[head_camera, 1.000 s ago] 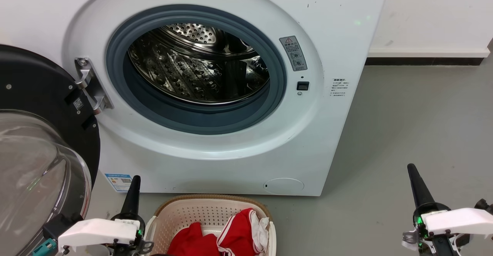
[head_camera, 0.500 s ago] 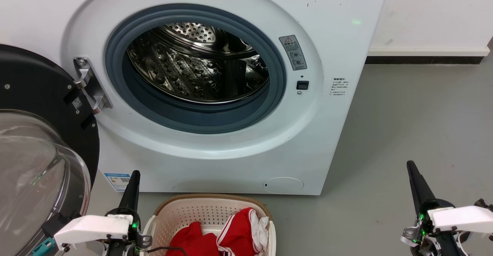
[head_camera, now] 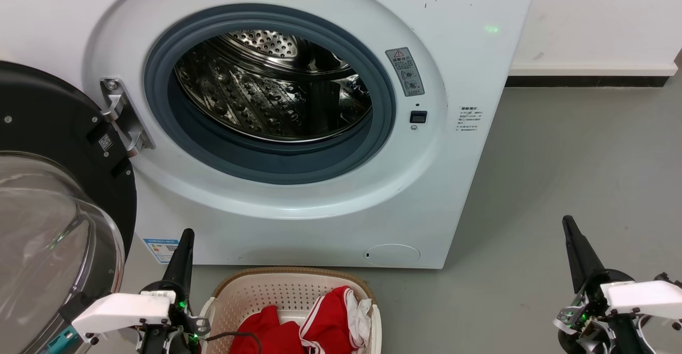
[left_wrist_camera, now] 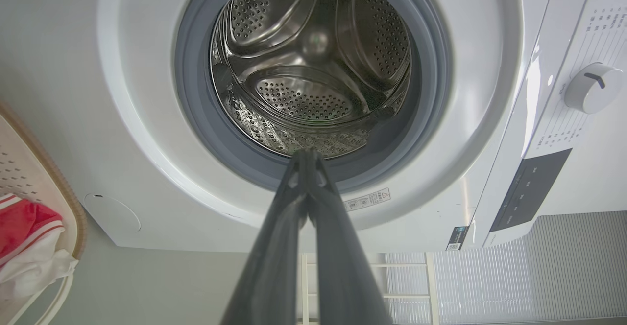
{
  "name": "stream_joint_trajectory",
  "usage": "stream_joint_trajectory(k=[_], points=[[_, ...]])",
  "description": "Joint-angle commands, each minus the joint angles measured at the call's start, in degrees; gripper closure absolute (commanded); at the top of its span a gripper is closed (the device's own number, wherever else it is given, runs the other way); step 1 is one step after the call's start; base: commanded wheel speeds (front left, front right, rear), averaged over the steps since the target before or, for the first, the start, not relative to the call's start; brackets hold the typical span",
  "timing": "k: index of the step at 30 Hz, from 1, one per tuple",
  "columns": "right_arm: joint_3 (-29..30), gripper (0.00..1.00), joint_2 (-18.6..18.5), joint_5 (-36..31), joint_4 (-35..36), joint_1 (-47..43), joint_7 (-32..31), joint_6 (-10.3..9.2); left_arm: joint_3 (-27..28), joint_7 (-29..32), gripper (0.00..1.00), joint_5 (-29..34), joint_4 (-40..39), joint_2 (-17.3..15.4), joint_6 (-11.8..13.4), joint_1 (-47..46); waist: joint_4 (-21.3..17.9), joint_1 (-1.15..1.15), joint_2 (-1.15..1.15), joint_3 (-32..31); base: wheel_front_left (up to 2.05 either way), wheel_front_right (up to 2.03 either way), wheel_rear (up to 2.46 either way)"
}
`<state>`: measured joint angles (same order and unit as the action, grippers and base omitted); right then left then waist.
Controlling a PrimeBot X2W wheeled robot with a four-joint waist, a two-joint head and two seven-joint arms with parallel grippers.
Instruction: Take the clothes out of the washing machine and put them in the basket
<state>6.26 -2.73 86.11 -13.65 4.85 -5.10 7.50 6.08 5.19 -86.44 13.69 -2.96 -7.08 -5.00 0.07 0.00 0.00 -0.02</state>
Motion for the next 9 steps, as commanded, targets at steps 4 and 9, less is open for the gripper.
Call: stream_joint_trajectory(k=[4,9], points=[[0.16,1.00,-0.24,2.30,-0.20,1.45,-0.56,-0.01,0.33,0.64,1.00,-2.10,0.17,0.11,-0.46,-1.09,-0.02,0.00,0.00,0.05,0.00,0.00,0.00],[0.24,1.00,-0.24,4.51,-0.34,1.49,-1.15,-0.02,0.49,1.15,1.00,-4.20,0.29,0.13,-0.46,-1.41,-0.04,0.00,0.00,0.13,0.00,0.00,0.00]])
